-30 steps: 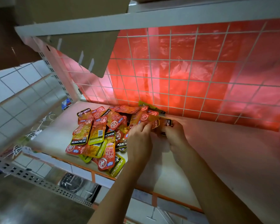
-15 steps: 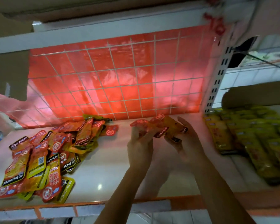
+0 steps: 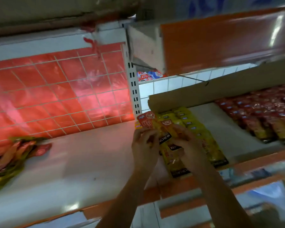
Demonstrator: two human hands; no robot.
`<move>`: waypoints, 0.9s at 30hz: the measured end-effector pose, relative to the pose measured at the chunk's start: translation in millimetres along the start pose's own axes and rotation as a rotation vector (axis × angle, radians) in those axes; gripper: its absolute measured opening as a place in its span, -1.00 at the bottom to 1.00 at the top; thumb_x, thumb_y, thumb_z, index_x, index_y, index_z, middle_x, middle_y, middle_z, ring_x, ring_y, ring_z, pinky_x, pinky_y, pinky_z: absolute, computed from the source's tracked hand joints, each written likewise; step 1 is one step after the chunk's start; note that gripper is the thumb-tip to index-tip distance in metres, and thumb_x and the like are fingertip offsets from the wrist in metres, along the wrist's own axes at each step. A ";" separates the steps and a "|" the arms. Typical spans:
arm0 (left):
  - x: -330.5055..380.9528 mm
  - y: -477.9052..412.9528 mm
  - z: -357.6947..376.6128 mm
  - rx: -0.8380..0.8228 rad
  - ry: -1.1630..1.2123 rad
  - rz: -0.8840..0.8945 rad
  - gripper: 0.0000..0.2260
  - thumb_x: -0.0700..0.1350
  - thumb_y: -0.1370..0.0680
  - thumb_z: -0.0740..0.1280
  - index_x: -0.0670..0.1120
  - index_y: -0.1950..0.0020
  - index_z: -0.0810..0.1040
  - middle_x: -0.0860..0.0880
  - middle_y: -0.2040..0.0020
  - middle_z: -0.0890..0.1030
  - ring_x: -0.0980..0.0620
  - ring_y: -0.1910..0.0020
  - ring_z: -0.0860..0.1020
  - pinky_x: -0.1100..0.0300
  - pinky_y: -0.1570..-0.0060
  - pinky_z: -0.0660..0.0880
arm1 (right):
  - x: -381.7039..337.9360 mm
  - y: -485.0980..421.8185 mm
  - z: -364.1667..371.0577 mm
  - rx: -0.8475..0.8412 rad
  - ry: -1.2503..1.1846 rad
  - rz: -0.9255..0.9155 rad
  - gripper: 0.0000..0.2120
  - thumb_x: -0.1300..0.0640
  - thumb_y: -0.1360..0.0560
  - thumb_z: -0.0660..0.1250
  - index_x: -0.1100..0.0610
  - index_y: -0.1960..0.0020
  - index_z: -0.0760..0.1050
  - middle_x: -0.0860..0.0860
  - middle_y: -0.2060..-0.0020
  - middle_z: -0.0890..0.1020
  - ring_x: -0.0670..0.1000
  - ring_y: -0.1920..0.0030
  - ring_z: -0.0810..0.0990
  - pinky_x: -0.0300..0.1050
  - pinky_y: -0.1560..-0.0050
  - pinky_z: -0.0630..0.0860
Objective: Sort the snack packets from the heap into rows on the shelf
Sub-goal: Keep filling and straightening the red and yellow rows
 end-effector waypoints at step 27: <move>70.5 0.1 210.2 -0.384 0.139 -0.202 -0.77 -0.07 -0.49 0.43 0.10 -0.14 0.61 0.41 0.04 0.47 0.59 0.05 0.40 0.65 0.12 0.33 | -80.1 -33.8 -223.4 0.550 0.298 -0.170 -0.85 0.28 -0.53 0.26 0.07 -0.02 0.51 0.06 0.16 0.59 0.09 0.14 0.57 0.11 0.05 0.51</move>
Point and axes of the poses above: each hand's wrist, its own y-axis away from the middle knuckle, its own z-axis out of the palm, x = y × z, the point moved 4 cm from there along -y, towards the middle knuckle
